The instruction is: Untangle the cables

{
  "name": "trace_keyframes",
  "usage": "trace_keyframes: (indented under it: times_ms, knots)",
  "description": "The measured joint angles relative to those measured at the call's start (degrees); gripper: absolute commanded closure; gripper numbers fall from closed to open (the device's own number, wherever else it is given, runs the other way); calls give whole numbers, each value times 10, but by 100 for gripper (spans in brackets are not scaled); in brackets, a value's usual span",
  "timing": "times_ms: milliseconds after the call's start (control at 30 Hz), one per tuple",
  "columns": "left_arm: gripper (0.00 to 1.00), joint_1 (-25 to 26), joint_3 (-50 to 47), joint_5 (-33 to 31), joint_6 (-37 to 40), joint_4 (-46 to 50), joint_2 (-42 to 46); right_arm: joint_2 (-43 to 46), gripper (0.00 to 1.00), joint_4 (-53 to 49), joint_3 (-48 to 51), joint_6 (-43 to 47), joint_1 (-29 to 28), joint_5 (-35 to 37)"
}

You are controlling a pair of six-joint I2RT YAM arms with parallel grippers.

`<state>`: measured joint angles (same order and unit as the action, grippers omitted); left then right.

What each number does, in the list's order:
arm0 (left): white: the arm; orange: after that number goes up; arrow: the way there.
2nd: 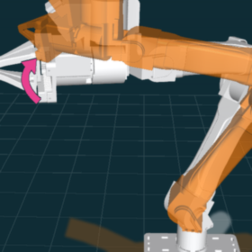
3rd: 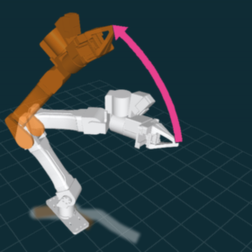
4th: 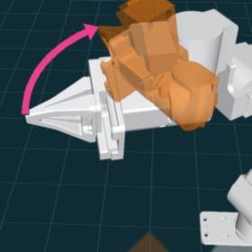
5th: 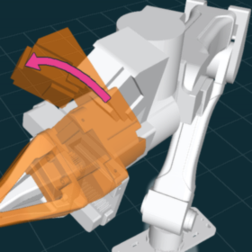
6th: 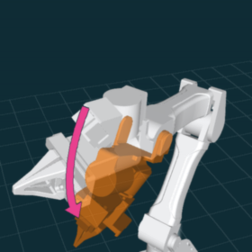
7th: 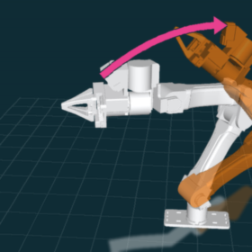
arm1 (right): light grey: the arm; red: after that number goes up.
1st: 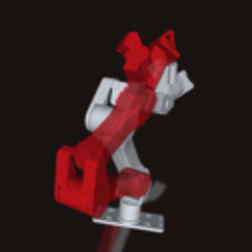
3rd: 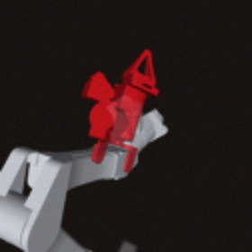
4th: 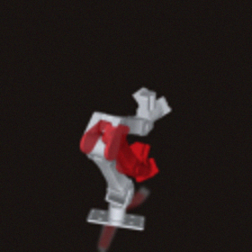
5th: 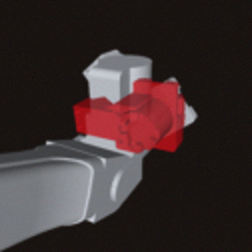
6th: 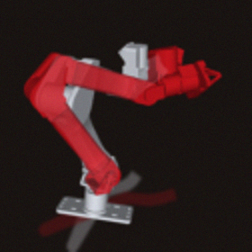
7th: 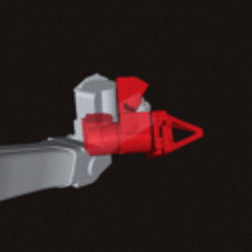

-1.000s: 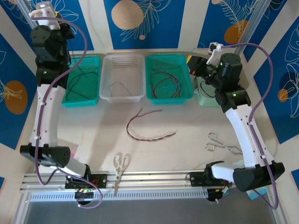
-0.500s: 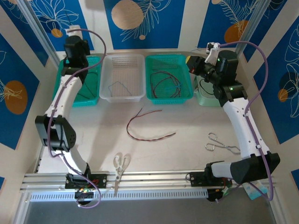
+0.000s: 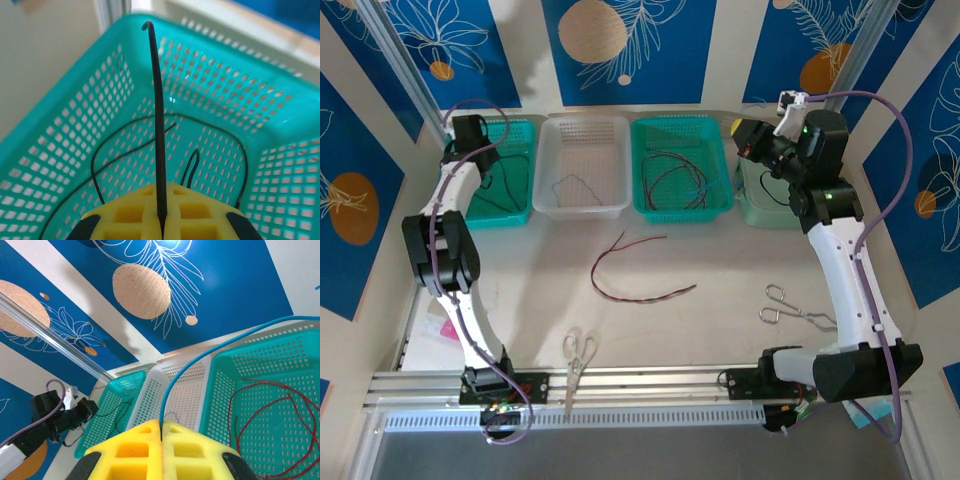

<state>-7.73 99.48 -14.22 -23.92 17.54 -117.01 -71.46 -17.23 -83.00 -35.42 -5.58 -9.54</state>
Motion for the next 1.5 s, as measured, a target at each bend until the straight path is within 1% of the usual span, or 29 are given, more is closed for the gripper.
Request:
trace_keyframes:
  times_ms: [133, 267, 300, 333, 367, 400, 433, 500, 533, 633, 700, 833, 900, 967, 1033, 1100, 1200, 1300, 1500]
  knots:
    - [100, -13, 37, 69, -42, 47, -50, 1, 100, 0, 2, 0, 0, -2]
    - [100, -19, 76, 143, -63, 89, -106, 1, 100, -2, 6, 0, -4, -2]
    - [87, -19, 82, 157, -65, 97, -118, 1, 100, -3, 7, 0, -5, -2]
    - [72, -19, 86, 168, -69, 106, -128, 1, 100, -3, 9, 0, -7, -2]
    - [62, -19, 88, 178, -72, 113, -136, 1, 100, -5, 9, 0, -9, -2]
    - [49, -20, 88, 188, -76, 120, -142, 1, 100, -6, 9, 0, -10, -2]
    - [42, -20, 88, 195, -78, 125, -144, 1, 100, -7, 9, 0, -11, -2]
    - [31, -22, 88, 204, -81, 134, -143, 2, 100, -11, 9, 0, -12, -2]
    - [26, -23, 88, 206, -80, 134, -140, 2, 100, -13, 9, 0, -12, -2]
    - [18, -24, 86, 203, -76, 134, -123, 2, 100, -19, 9, 0, -14, -1]
    - [14, -24, 79, 196, -72, 133, -96, 2, 100, -21, 9, 0, -18, 0]
    - [12, -15, 64, 185, -55, 123, -9, 5, 100, -21, 9, 0, -35, 5]
    - [12, -6, 47, 183, -41, 103, 50, 7, 100, -21, 9, -2, -45, 6]
    - [13, 15, 16, 186, -23, 73, 118, 8, 100, -18, 9, -8, -52, 7]
    - [14, 50, -29, 192, -1, 32, 184, 8, 100, -12, 9, -15, -59, 12]
    - [14, 105, -92, 206, 22, -23, 256, 8, 100, -7, 9, -22, -68, 20]
    - [14, 196, -179, 232, 60, -91, 333, 5, 100, -1, 5, -31, -80, 31]
    - [17, 275, -235, 264, 74, -127, 366, -4, 100, 4, -10, -39, -86, 33]
    - [21, 356, -245, 348, 74, -138, 363, -19, 100, 5, -51, -43, -96, 33]
